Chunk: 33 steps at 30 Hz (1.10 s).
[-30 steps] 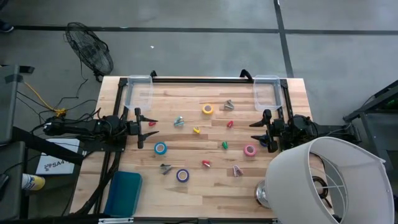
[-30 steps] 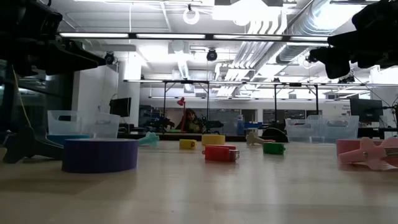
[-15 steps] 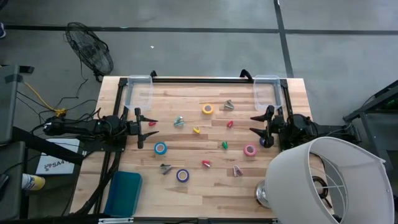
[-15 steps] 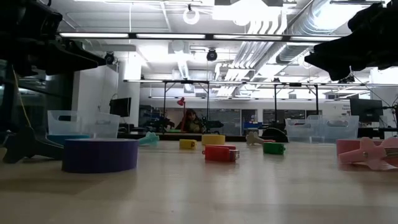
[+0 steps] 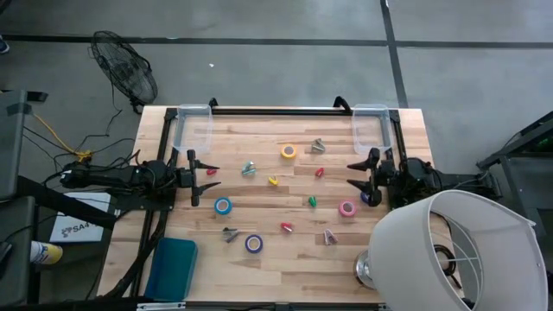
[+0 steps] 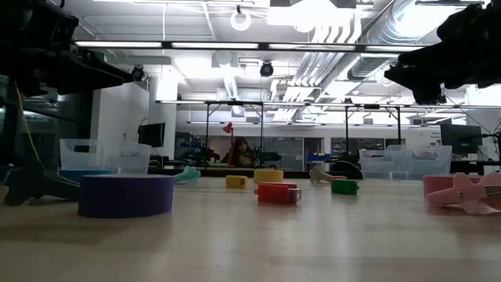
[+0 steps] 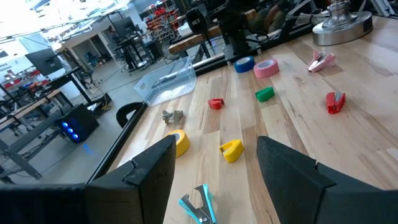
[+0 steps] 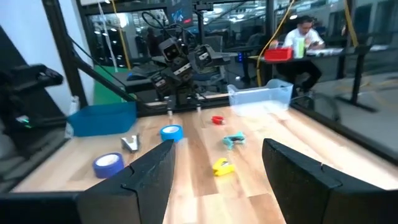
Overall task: Pick and place Stapler, Stapler remover, tape
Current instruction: Put the top purple tape into the right transparent bin
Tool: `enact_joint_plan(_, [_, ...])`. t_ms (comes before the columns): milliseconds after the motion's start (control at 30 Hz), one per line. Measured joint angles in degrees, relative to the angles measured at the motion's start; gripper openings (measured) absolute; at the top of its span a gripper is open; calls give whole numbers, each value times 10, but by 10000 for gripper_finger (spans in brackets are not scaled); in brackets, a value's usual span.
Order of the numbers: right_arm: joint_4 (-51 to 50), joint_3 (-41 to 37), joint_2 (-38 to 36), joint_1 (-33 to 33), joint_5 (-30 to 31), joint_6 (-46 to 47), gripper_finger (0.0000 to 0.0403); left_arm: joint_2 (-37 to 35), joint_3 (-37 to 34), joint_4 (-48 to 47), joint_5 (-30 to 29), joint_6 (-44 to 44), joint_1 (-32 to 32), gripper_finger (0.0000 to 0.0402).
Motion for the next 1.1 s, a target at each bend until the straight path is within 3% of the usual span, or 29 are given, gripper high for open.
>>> enact_joint_plan(133, [1, 1, 0, 0, -26, 39, 233, 0, 0, 0, 0, 0, 0, 221])
enact_joint_plan(400, [-98, 53, 40, -18, -47, 169, 233, 0, 0, 0, 0, 0, 0, 221])
enact_joint_plan(800, [-113, 135, 206, -76, -121, 300, 233, 0, 0, 0, 0, 0, 0, 221])
enact_joint_plan(1100, [-185, 197, 347, -129, -107, 392, 233, 0, 0, 0, 0, 0, 0, 221])
